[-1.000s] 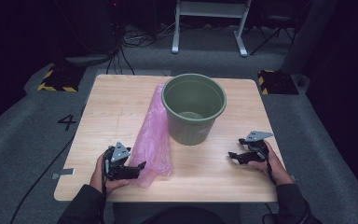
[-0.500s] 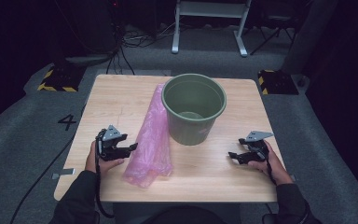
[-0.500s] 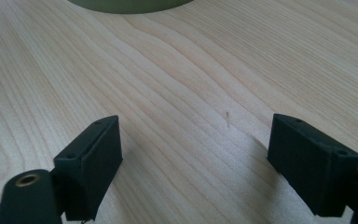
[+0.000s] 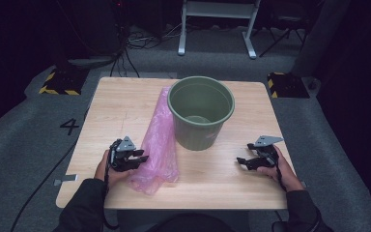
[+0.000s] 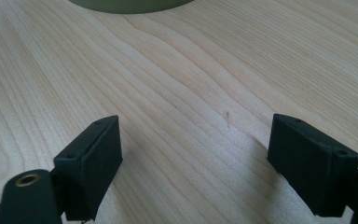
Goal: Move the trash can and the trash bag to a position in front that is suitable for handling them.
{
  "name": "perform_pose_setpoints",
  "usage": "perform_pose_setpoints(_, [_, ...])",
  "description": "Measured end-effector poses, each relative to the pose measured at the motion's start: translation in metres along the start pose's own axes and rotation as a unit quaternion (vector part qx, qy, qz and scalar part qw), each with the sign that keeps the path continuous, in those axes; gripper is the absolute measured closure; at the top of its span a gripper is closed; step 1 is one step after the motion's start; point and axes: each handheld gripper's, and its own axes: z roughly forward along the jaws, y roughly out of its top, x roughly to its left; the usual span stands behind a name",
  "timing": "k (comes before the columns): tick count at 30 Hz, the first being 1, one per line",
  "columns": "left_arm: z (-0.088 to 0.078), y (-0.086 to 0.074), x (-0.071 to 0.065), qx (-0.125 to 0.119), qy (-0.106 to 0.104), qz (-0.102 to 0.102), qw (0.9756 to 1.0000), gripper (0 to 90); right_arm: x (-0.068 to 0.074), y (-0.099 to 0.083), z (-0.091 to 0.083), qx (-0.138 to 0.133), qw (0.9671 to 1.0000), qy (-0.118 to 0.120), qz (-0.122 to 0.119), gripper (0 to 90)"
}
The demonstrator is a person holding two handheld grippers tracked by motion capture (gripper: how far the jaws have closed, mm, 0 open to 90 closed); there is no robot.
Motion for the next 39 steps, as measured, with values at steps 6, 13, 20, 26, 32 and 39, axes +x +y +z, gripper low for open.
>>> perform_pose_setpoints(6, [0.011, 0.002, -0.012, 0.013, -0.018, 0.013, 0.9997, 64.3, 0.000, 0.000, 0.000, 0.000, 1.0000, 0.000, 0.000, 17.4])
perform_pose_setpoints(13, [0.022, 0.009, -0.033, 0.015, -0.043, 0.036, 0.9983, 63.7, 0.000, 0.000, 0.000, 0.000, 1.0000, 0.001, -0.001, 17.3])
perform_pose_setpoints(20, [0.028, 0.012, -0.045, 0.013, -0.046, 0.036, 0.9982, 58.6, 0.000, 0.000, 0.000, 0.000, 1.0000, 0.001, -0.001, 17.4])
perform_pose_setpoints(26, [0.030, 0.015, -0.055, 0.016, -0.039, 0.045, 0.9981, 51.3, 0.000, 0.000, 0.000, 0.000, 1.0000, 0.001, -0.001, 17.3])
perform_pose_setpoints(32, [0.024, 0.019, -0.059, 0.002, -0.024, 0.050, 0.9984, 39.9, 0.000, 0.000, 0.000, 0.000, 1.0000, 0.001, -0.001, 17.4])
perform_pose_setpoints(39, [0.010, 0.023, -0.051, -0.018, 0.029, 0.028, 0.9990, 21.6, 0.000, 0.000, 0.000, 0.000, 1.0000, 0.001, -0.001, 17.4])
